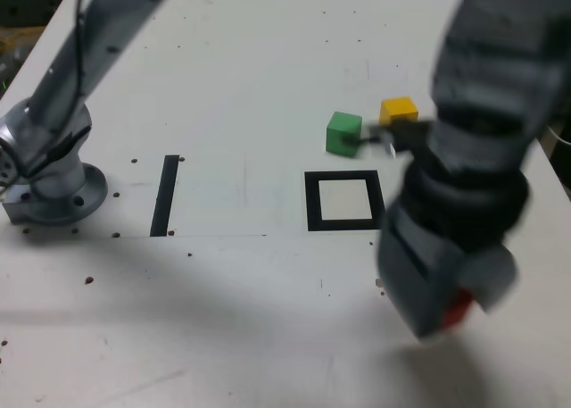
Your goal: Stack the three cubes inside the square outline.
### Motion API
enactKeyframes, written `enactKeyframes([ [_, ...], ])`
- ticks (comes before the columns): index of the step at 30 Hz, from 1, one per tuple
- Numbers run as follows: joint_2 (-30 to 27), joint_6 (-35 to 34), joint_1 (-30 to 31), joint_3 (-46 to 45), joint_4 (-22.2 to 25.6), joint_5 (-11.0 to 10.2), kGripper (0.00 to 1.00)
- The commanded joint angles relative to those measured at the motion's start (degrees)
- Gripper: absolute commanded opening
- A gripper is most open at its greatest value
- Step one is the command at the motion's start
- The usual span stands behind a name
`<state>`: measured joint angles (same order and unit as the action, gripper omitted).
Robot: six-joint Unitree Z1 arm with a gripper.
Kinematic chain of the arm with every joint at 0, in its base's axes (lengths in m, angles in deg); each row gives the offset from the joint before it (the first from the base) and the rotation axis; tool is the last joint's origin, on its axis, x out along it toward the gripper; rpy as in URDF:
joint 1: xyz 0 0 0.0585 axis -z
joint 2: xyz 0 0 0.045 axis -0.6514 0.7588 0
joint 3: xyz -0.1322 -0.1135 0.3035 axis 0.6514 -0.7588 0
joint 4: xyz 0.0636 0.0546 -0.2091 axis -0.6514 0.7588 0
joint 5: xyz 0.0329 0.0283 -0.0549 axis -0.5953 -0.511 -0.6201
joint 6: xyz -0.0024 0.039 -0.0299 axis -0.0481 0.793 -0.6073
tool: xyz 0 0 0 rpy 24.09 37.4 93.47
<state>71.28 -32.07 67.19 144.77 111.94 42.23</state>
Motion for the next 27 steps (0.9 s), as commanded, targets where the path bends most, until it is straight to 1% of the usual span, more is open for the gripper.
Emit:
enactKeyframes([
  [1,-3.35,3.19,-1.02,-3.34,0.47,0.30,0.15],
  [8,-11.14,13.90,-5.37,-14.84,0.70,0.96,0.15],
  [14,-14.84,25.22,-11.32,-21.52,-0.21,1.82,0.15],
  [17,-16.54,29.66,-14.69,-25.16,-1.01,2.24,0.16],
  [19,-17.74,31.88,-16.71,-27.65,-2.08,2.30,0.16],
  [22,-19.56,34.51,-19.40,-31.67,-5.10,2.27,0.16],
  [27,-21.55,35.94,-21.72,-37.31,-10.68,2.36,0.16],
])
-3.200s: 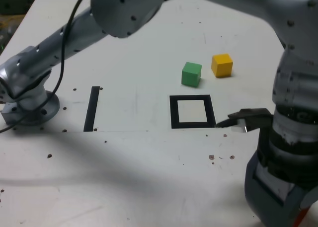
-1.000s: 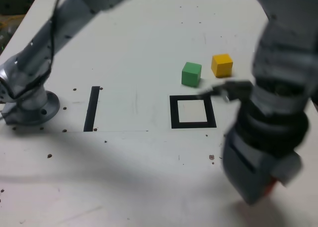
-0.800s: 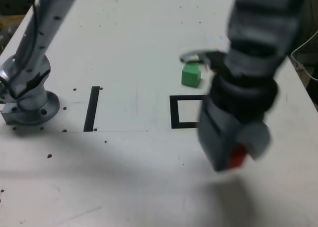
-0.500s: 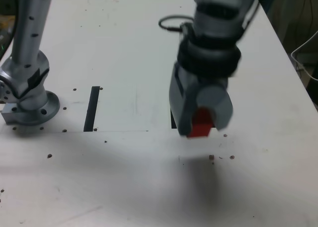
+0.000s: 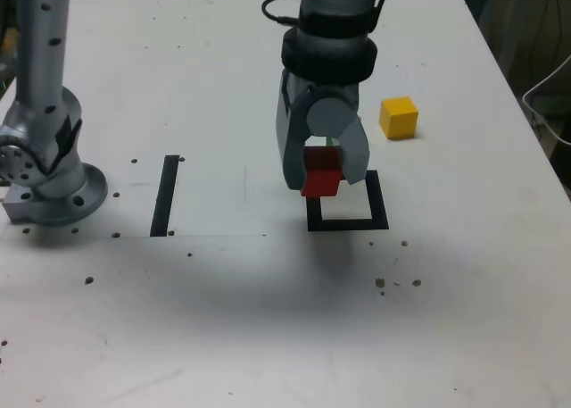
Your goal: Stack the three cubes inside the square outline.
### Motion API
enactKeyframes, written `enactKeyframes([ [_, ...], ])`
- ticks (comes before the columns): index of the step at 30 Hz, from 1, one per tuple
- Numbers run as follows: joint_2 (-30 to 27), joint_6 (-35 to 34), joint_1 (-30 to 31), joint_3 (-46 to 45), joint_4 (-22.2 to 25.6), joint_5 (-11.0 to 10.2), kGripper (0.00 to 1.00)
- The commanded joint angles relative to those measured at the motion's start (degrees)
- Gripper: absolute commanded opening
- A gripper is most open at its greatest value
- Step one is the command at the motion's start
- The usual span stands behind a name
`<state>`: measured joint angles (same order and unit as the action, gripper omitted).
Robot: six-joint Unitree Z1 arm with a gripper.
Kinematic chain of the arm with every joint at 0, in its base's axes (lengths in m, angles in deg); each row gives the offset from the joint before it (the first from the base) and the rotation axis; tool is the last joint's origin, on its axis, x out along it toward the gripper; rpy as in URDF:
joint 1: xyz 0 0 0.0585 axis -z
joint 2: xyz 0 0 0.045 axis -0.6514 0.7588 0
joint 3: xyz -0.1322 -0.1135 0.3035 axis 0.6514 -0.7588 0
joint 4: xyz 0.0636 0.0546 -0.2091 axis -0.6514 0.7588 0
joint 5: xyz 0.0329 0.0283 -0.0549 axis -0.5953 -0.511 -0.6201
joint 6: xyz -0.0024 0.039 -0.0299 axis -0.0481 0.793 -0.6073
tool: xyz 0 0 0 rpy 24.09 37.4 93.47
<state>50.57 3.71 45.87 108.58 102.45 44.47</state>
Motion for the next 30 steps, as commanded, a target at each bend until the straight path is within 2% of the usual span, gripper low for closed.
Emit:
enactKeyframes([
  [1,-1.10,0.23,-0.68,-2.07,-2.22,0.22,0.16],
  [7,-1.61,0.26,-1.27,-5.47,-7.94,1.00,0.16],
  [14,-0.79,1.49,-1.63,-6.70,-12.28,0.25,0.16],
  [30,2.27,4.74,-4.82,-5.92,-13.14,-0.62,0.18],
])
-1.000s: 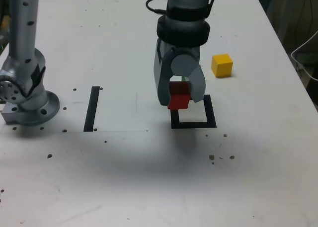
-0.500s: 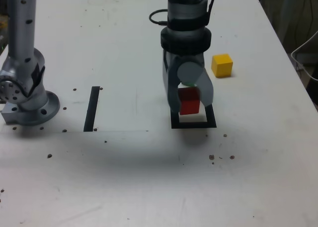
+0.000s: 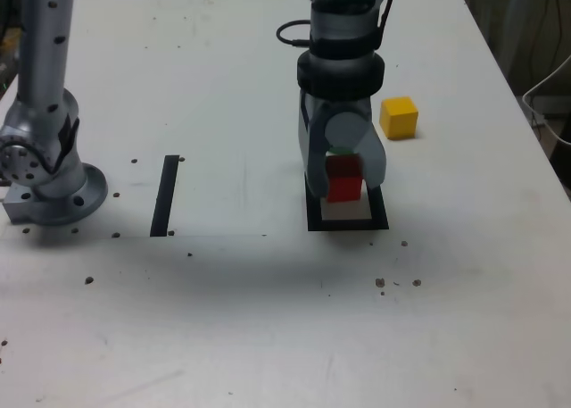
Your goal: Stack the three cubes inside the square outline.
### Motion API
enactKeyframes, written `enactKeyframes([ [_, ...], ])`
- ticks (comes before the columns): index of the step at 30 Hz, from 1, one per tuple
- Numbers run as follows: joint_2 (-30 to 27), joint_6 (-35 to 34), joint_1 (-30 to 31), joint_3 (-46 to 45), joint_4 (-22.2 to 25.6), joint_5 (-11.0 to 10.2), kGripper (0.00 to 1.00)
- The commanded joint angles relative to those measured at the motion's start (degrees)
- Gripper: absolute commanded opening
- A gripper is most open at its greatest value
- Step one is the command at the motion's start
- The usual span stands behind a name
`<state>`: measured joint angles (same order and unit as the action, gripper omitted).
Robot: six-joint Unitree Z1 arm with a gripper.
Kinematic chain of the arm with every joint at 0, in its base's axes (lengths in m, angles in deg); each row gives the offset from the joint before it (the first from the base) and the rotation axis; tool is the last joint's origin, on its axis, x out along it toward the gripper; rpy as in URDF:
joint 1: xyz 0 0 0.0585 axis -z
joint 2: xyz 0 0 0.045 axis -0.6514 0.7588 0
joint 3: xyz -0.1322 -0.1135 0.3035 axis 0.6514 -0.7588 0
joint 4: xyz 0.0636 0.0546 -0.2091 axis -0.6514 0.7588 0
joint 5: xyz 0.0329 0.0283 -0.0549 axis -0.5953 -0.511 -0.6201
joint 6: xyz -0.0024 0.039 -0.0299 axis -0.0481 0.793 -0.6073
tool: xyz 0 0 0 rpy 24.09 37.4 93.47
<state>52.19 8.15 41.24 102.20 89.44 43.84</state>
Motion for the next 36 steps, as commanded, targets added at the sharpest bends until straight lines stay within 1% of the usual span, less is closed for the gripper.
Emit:
enactKeyframes([
  [1,0.94,0.47,-0.30,0.60,-0.13,0.08,0.18],
  [5,2.11,1.36,-1.01,0.94,-0.13,0.39,0.19],
  [14,4.07,3.24,-2.90,1.83,-0.13,-0.04,0.20],
  [25,4.14,3.38,-2.94,1.61,-0.06,0.35,0.23],
  [36,4.01,4.09,-2.70,0.74,-0.64,0.29,0.28],
])
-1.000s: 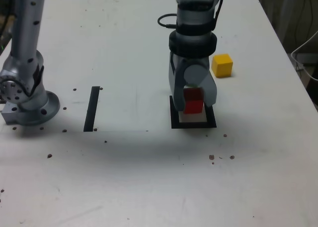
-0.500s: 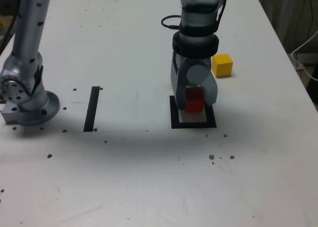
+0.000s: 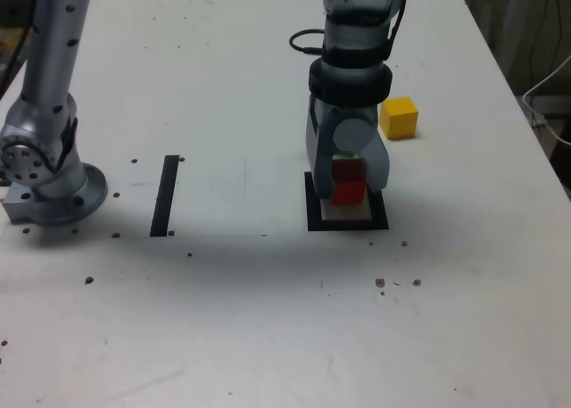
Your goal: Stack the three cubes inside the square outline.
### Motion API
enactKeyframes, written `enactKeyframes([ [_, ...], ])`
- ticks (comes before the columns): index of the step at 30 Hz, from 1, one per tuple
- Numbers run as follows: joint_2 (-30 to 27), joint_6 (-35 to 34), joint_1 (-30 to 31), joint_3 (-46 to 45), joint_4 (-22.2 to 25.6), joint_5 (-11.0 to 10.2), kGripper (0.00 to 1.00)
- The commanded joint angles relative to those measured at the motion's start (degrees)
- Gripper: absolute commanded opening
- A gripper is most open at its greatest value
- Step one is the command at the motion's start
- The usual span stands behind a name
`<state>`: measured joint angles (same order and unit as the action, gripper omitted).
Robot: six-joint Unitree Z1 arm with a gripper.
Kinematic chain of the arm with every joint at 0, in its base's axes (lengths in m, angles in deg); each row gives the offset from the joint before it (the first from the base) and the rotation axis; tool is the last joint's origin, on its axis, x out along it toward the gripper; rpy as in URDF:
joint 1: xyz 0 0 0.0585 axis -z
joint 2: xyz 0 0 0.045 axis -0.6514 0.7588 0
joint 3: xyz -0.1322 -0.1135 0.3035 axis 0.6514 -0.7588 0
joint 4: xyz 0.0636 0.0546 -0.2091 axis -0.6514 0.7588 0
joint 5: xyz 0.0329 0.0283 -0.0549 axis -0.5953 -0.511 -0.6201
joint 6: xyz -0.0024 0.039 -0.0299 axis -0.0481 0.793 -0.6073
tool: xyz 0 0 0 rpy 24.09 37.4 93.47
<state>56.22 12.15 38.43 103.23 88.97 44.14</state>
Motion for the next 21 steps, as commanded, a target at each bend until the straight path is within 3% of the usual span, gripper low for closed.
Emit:
enactKeyframes([
  [1,-0.05,0.09,0.13,-0.39,-0.19,0.02,0.29],
  [11,-0.26,0.25,0.31,-1.46,-1.07,0.23,0.58],
  [18,-1.24,0.52,0.56,-2.77,-1.46,0.23,0.95],
  [21,-1.78,0.52,0.77,-3.12,-1.36,0.22,0.99],
])
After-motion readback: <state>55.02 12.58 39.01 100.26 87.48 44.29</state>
